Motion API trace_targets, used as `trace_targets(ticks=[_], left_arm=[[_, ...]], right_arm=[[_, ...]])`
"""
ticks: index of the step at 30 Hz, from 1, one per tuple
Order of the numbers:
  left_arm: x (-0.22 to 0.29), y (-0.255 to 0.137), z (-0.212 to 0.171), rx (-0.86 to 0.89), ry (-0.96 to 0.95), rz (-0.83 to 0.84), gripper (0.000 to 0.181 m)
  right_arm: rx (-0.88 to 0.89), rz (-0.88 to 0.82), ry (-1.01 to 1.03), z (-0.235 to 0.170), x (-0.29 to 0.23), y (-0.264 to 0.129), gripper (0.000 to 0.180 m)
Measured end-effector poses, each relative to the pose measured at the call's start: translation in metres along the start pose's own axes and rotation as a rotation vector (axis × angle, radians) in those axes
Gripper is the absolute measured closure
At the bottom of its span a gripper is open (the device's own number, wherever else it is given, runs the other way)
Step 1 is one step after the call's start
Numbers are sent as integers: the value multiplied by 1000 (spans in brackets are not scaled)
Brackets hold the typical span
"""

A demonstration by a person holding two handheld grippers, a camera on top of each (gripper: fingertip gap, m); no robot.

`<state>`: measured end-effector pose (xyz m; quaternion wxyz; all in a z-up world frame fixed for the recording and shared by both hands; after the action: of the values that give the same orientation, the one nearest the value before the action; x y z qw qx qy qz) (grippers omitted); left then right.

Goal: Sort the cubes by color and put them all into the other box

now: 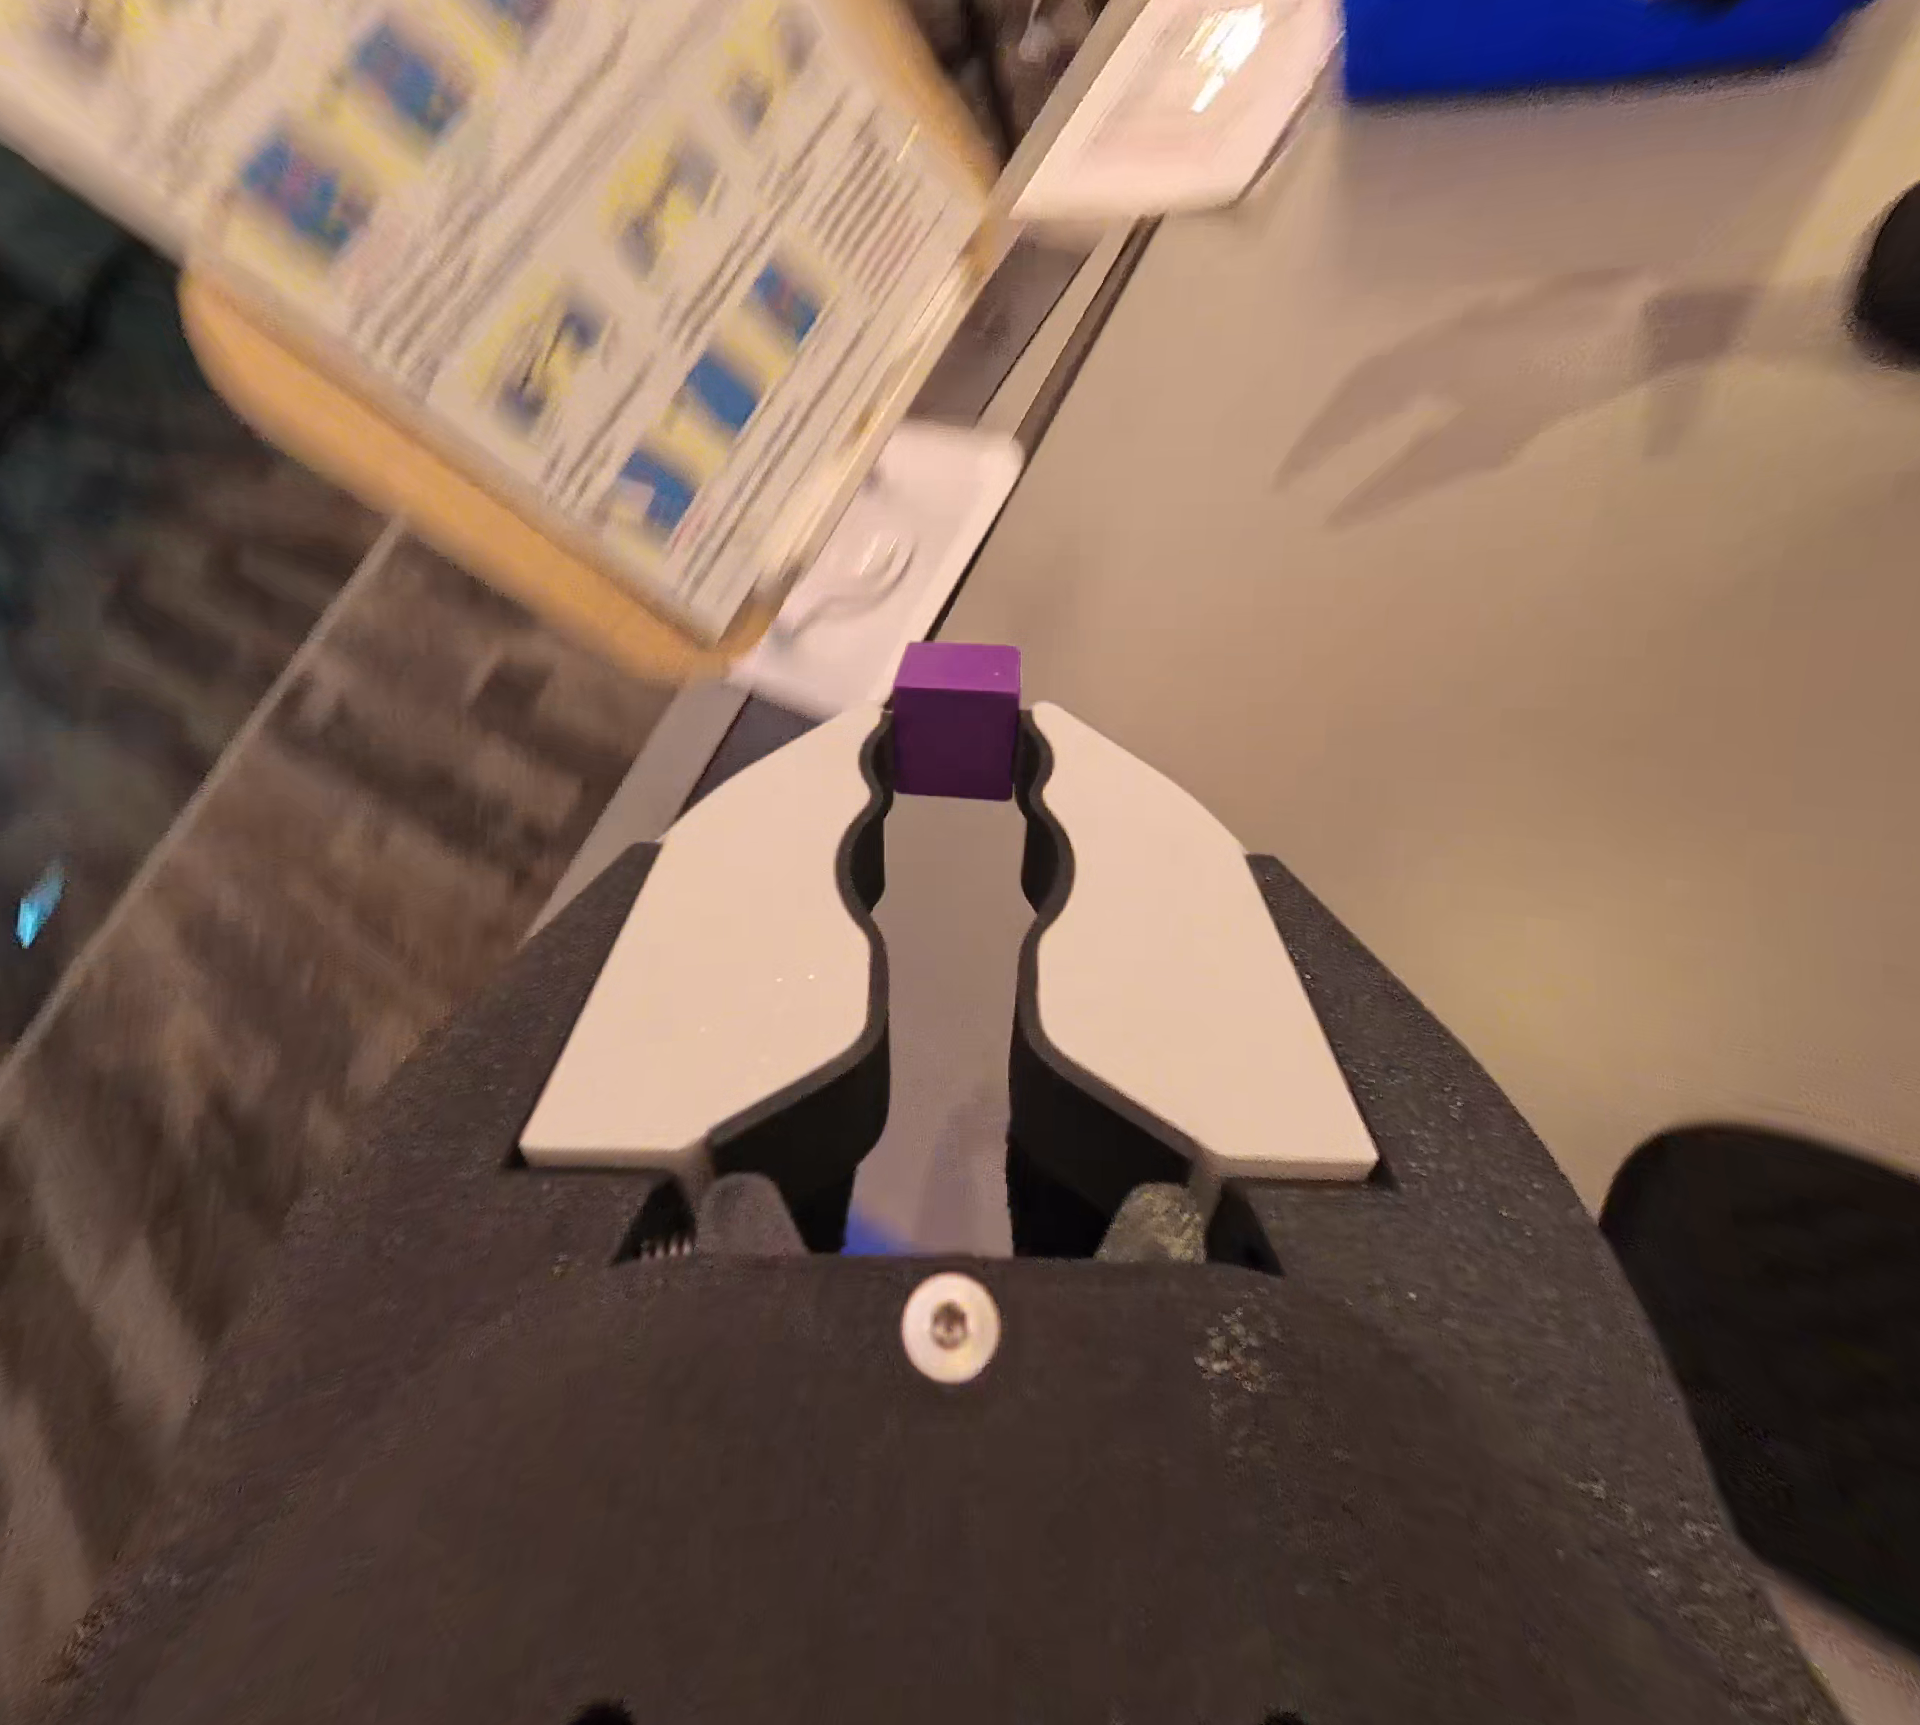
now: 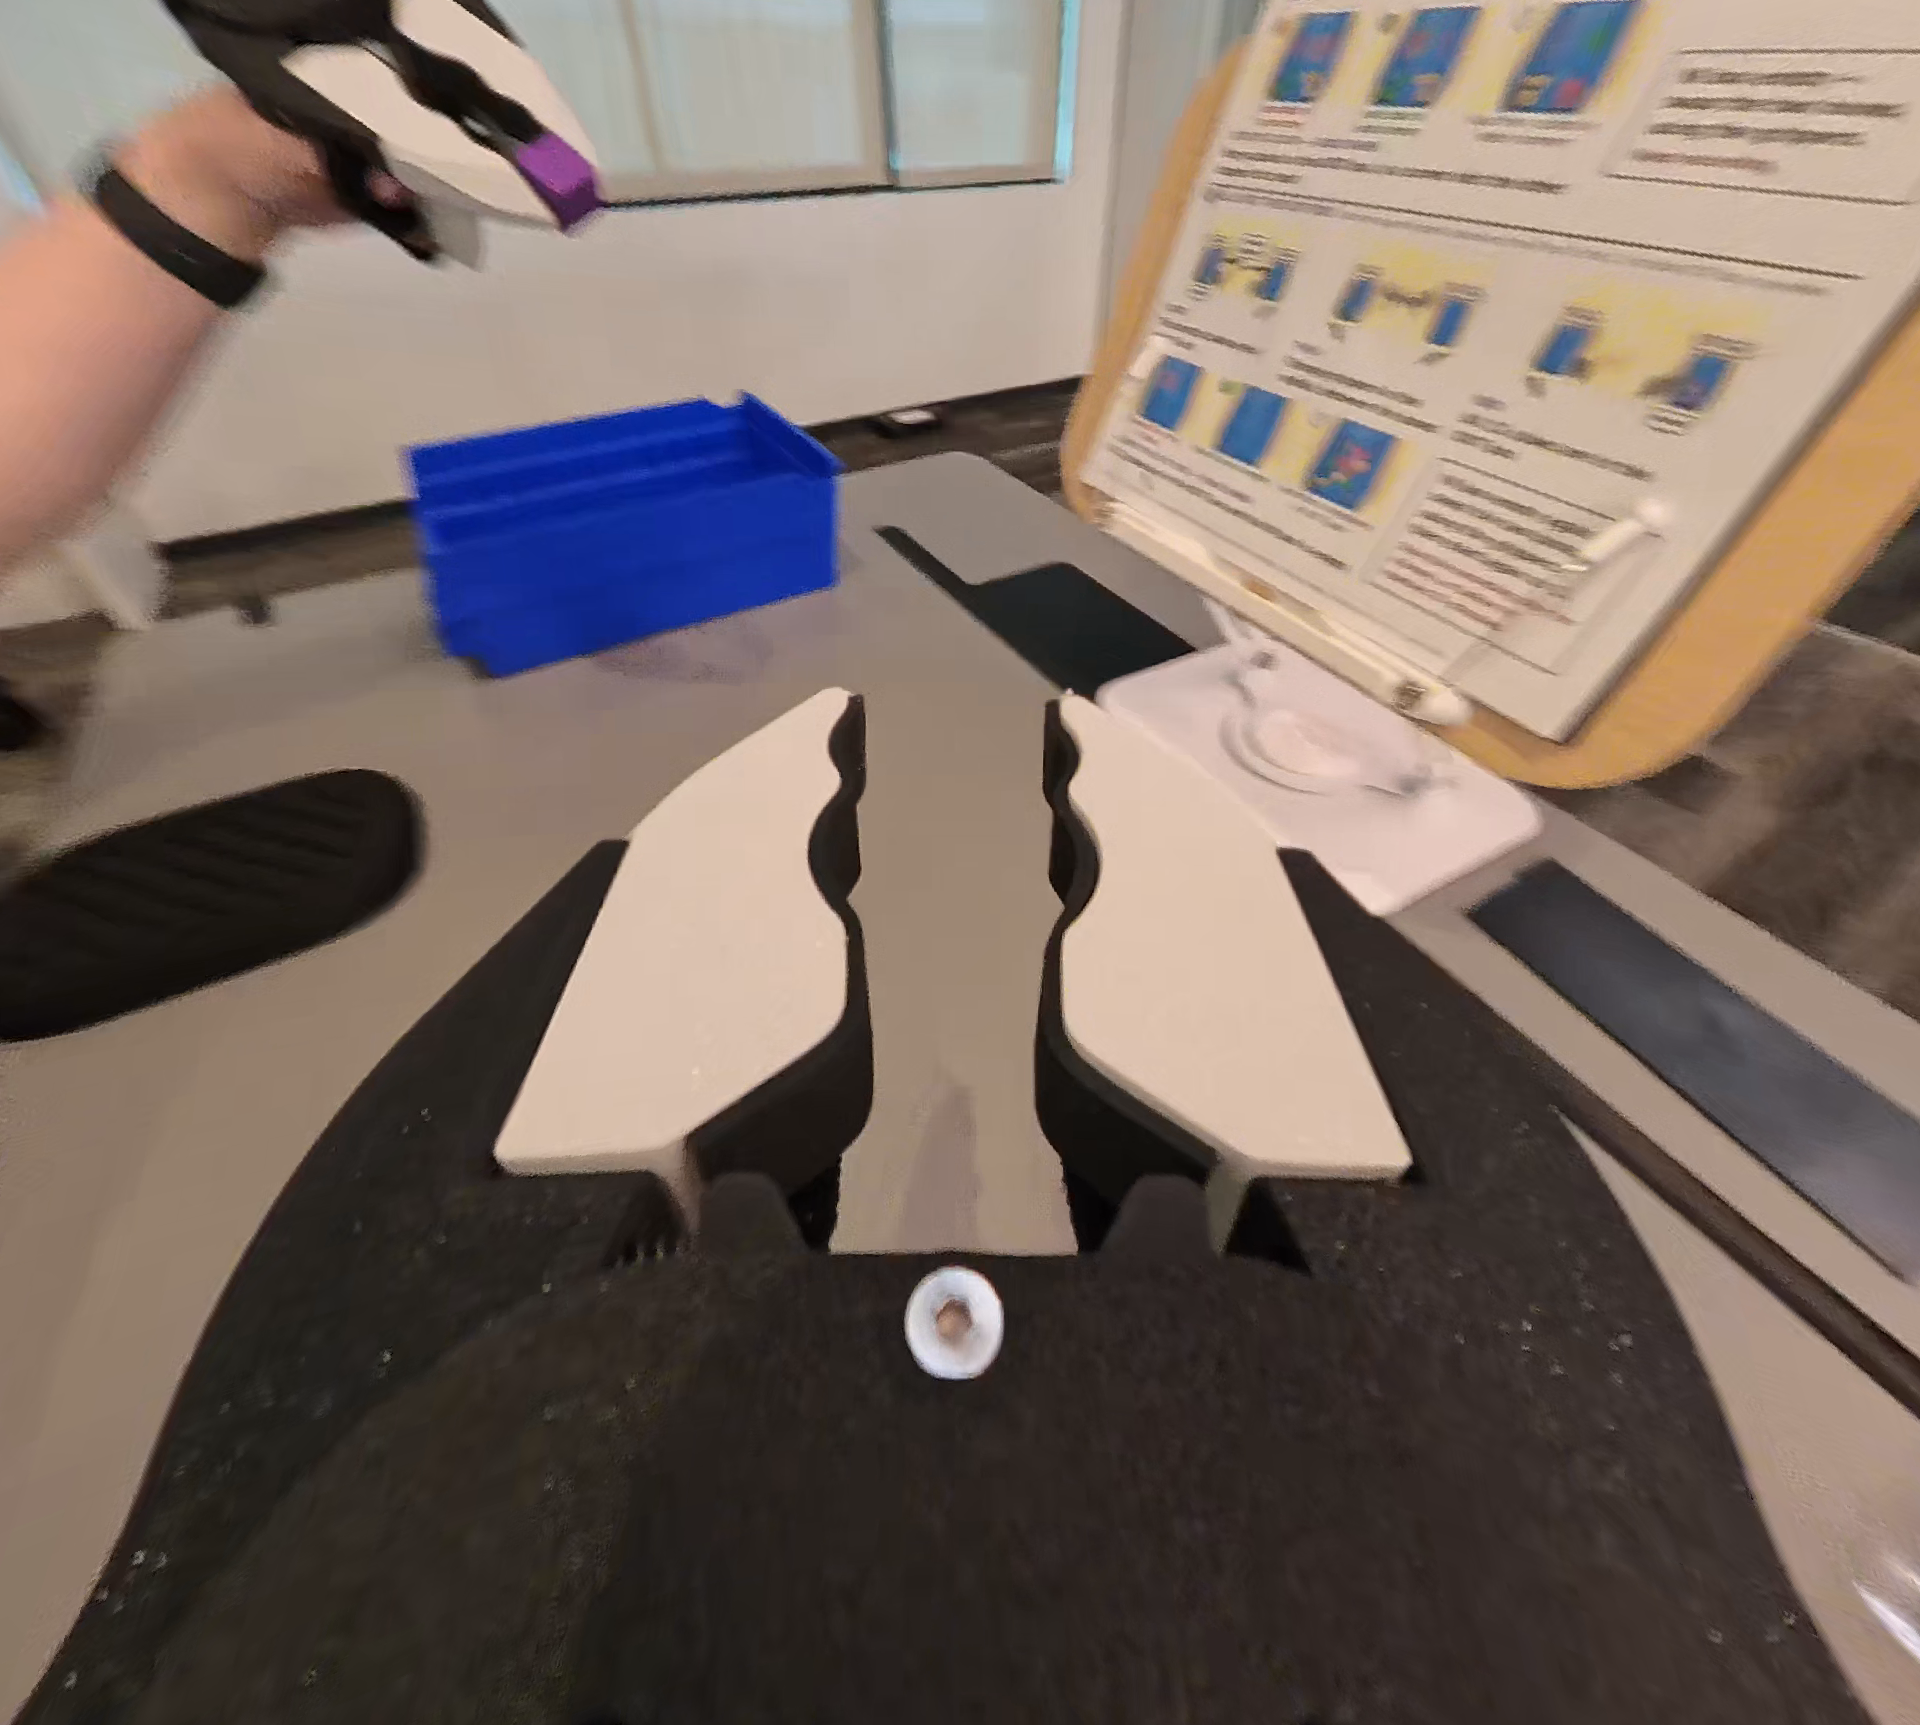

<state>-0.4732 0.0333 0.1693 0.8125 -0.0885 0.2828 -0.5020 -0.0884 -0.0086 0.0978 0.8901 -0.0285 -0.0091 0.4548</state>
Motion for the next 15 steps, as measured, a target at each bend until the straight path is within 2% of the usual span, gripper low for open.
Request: trace_targets(ticks=[4,7,10,15], left_arm=[[70,56,56,213,103,-113,159],[111,93,83,351,141,-161,159],[140,120,98,441,194,-183,159],[165,142,105,525,219,-219,159]], right_arm=[[-11,152,134,13,-28,2,141],[-9,253,244,20,-47,5,134],[22,380,375,28,-61,5,126],[55,398,522,25,-53,9,122]])
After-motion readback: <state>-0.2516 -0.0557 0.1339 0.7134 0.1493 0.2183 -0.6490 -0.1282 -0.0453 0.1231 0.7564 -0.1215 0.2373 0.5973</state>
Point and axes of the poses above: each gripper's, where its closed fingertips meet, y out along the fingers, z out of its top, x = y × z across the jaws, the point moved 6 cm from there along -y, back along the fingers, and after that the axes turned 3 degrees about x, right-handed, at the moved point
